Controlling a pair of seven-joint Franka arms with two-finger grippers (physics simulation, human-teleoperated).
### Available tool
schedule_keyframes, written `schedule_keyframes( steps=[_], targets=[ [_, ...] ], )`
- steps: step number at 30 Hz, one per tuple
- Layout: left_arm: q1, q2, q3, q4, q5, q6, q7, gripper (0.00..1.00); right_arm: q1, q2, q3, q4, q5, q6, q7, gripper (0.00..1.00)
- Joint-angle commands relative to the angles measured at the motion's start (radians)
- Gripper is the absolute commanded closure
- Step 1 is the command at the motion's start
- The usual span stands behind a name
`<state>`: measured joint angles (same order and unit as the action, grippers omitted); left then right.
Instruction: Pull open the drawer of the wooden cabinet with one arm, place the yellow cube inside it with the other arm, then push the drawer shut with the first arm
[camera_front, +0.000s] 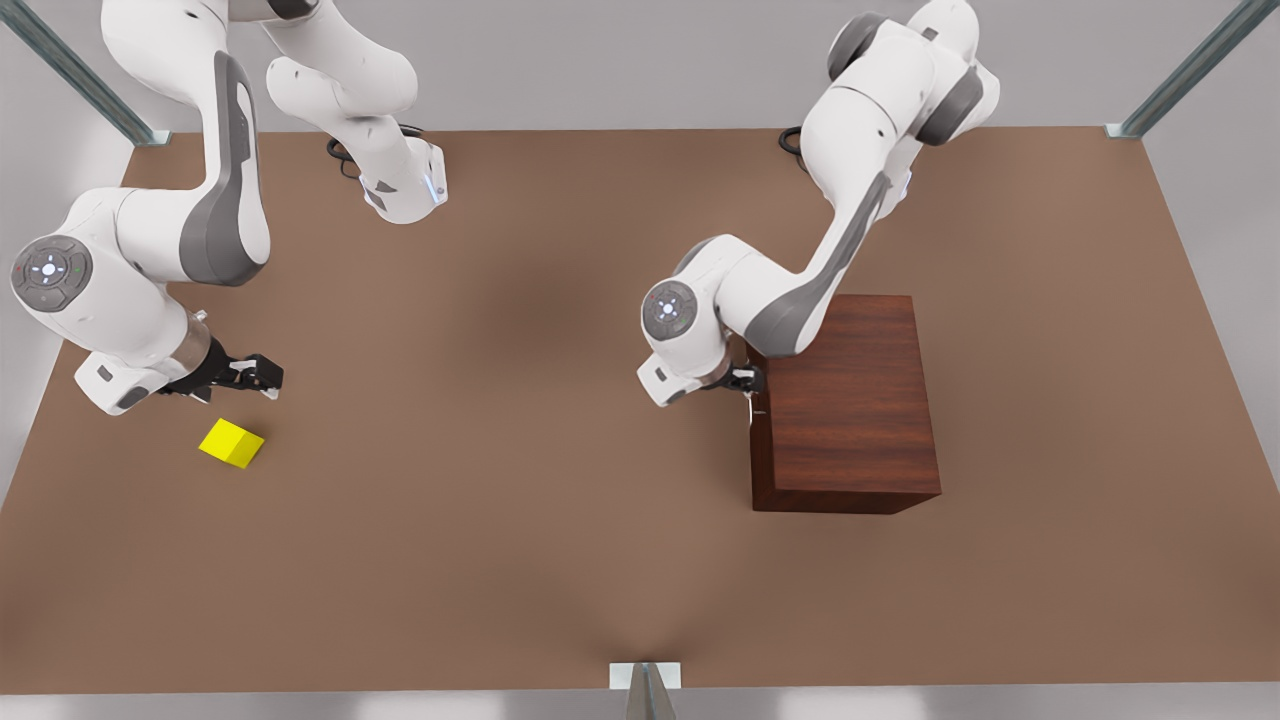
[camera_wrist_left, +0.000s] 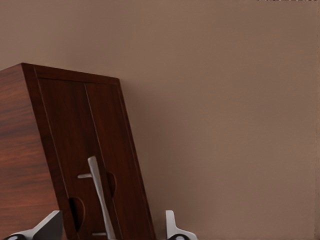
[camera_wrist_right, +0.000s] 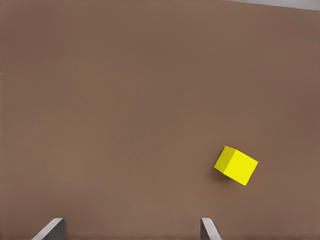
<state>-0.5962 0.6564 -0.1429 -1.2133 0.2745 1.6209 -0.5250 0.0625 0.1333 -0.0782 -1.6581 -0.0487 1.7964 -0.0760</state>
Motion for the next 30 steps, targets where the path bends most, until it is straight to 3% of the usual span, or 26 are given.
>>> schedule_keyframes(
  steps=[1,30],
  targets=[
    [-0.007,0.003,-0.001,0.0,-0.009,0.044,-0.112,0.0,-0.003,-0.001,-0.002,0.0,0.003,-0.002,-0.007,0.0],
    [-0.014,0.042,0.025,-0.101,0.084,0.077,-0.29,0.0,0.0,0.017,-0.003,0.004,0.004,-0.003,0.045,0.0]
  ],
)
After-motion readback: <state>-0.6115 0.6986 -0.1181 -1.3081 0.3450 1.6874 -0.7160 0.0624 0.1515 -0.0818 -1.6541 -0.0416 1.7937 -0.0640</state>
